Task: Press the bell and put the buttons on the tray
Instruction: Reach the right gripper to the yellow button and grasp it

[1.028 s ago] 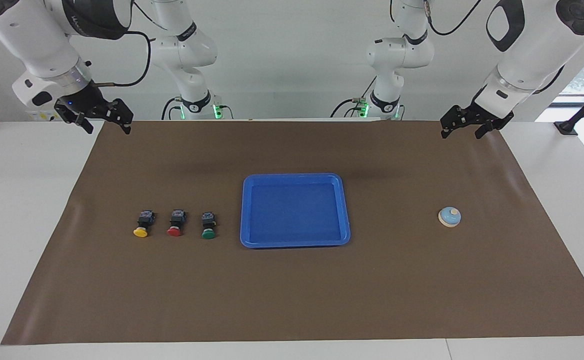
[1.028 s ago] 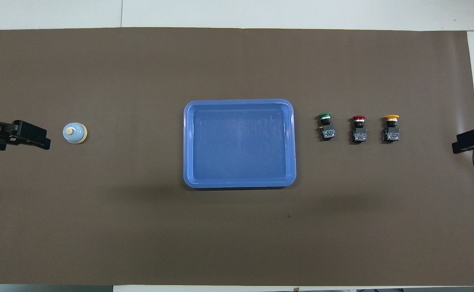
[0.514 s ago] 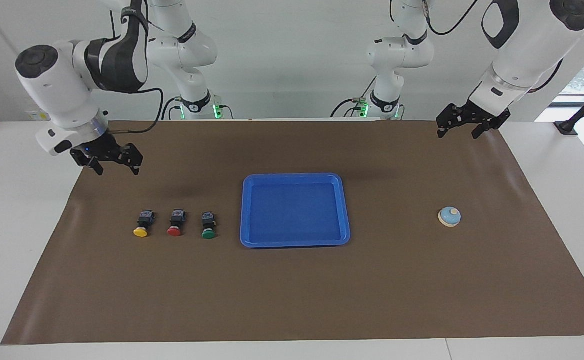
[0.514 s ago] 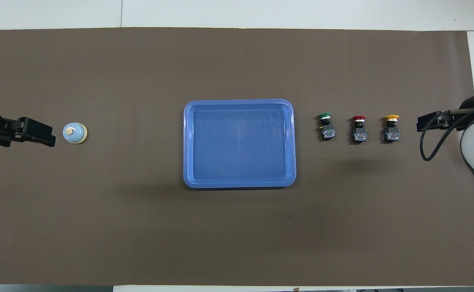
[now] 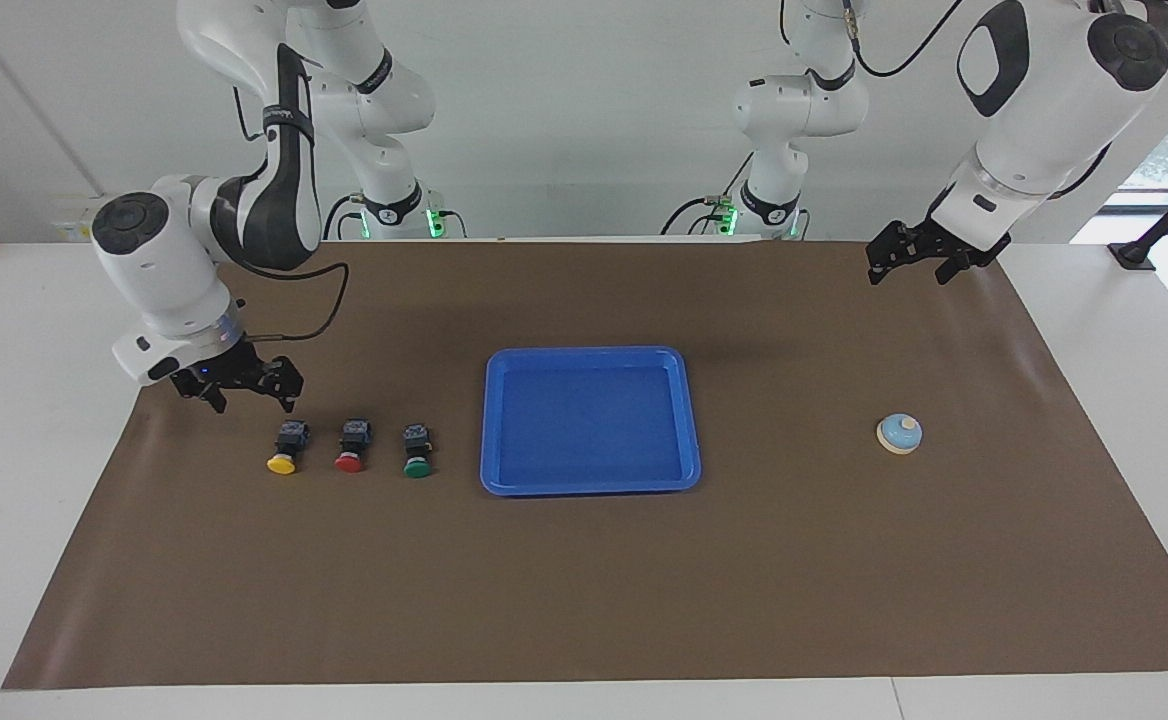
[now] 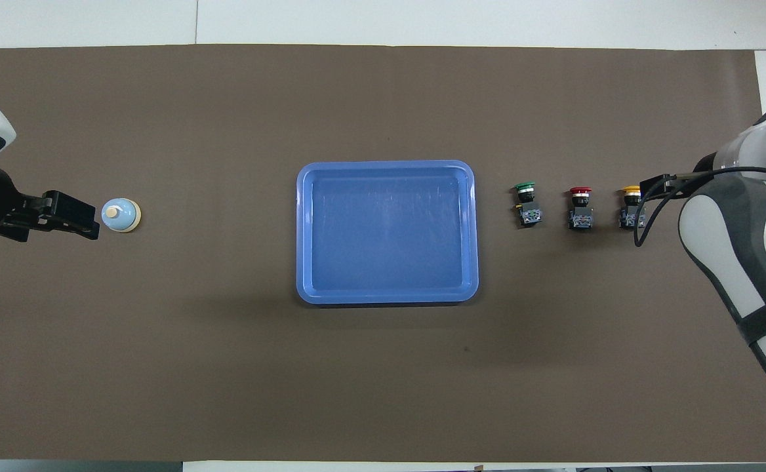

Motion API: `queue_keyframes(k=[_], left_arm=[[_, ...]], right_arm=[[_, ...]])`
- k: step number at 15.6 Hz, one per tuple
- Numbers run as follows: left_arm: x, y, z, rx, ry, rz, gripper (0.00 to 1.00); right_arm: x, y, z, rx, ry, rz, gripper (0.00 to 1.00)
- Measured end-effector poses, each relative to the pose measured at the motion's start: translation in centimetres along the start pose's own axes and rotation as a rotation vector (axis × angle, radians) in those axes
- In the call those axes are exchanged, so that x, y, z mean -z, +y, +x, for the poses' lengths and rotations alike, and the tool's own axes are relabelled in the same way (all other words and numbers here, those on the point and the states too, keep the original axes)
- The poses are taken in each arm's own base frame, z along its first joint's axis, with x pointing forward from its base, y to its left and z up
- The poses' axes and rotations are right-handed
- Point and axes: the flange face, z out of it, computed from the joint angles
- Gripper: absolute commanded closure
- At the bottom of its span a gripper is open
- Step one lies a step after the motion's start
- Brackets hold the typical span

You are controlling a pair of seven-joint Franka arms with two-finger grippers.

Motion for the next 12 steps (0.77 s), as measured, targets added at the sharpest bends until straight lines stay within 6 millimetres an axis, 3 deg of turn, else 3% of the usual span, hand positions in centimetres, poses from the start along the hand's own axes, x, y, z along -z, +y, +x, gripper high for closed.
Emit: queue_keyframes(k=[7, 12], left_arm=[[0.8, 0.6, -0.3, -0.012, 0.001, 0.002, 0.00], [0.9, 0.4, -0.3, -0.008, 0.001, 0.001, 0.00]], right_arm=[[-5.3, 0.0, -0.8, -0.003, -0.067, 0.002, 0.00], [-8.5, 1.6, -0.7, 0.004, -0.076, 0.059, 0.00]])
